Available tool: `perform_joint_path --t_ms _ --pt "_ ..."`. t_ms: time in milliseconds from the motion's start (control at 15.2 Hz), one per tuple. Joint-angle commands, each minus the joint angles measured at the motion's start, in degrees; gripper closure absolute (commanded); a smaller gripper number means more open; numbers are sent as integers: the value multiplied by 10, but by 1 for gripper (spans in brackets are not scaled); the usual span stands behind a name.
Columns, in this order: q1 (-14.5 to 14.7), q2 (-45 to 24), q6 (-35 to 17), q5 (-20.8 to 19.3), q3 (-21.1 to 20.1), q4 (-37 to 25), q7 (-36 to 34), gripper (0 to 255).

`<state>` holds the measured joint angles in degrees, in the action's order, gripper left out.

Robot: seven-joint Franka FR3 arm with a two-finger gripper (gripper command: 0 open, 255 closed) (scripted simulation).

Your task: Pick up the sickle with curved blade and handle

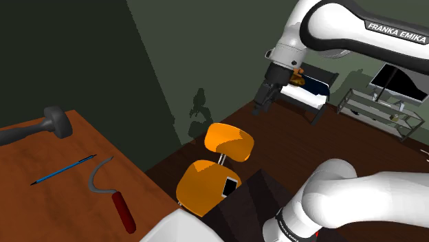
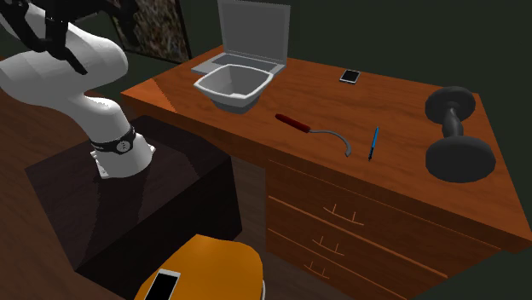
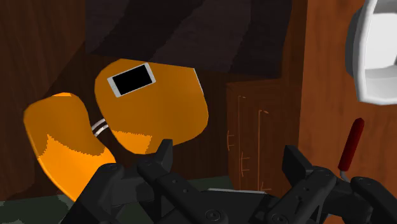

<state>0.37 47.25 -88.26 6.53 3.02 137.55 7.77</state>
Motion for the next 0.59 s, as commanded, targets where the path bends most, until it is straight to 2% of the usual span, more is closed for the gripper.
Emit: perform_joint_path --t_ms 0,528 --pt "0 0 0 0 0 0 0 0" --pt "30 -46 -112 59 -106 46 -98 0"
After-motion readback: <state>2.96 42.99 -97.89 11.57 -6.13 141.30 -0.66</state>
